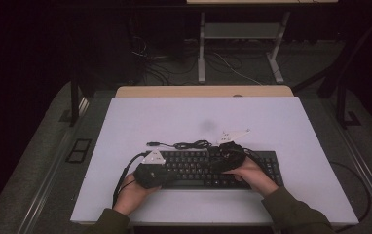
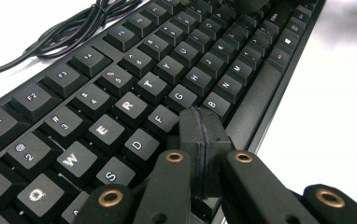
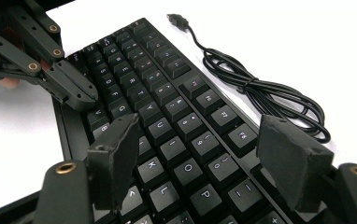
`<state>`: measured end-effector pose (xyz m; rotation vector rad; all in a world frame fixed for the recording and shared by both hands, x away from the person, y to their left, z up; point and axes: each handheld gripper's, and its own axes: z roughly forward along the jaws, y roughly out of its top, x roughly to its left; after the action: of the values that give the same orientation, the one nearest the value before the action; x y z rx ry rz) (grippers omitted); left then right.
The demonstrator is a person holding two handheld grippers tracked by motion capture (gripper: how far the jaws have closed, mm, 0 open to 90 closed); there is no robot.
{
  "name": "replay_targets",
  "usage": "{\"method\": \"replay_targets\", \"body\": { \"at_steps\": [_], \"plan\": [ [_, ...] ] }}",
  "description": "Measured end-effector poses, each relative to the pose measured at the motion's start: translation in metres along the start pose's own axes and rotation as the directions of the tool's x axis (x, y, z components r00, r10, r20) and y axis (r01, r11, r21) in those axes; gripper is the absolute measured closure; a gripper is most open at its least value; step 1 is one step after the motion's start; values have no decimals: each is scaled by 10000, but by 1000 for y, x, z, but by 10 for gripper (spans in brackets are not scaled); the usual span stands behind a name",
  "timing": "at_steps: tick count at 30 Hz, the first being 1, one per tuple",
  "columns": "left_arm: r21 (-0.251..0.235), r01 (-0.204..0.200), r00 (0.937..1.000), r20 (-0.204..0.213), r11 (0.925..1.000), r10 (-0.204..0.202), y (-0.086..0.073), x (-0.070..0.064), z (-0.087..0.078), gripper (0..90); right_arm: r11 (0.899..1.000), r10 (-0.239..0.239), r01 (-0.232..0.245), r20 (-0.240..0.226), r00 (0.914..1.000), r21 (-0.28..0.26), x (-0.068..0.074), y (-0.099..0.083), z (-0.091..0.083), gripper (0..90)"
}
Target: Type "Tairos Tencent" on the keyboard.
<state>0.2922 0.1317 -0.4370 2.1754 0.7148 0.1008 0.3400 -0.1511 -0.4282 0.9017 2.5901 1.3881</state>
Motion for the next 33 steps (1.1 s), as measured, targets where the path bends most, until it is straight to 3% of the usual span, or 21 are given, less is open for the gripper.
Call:
{"method": "replay_targets", "body": {
  "at_steps": [16,33],
  "plan": [
    [-286,-19,10000,-19,9996,18,2,-1,-5,886,10000,4,-4,64,10000,-70,0,0,-1,297],
    [-441,39,9993,-365,9990,-55,6,7,-12,885,10000,-15,15,74,10000,-39,0,0,0,296]
  ]
}}
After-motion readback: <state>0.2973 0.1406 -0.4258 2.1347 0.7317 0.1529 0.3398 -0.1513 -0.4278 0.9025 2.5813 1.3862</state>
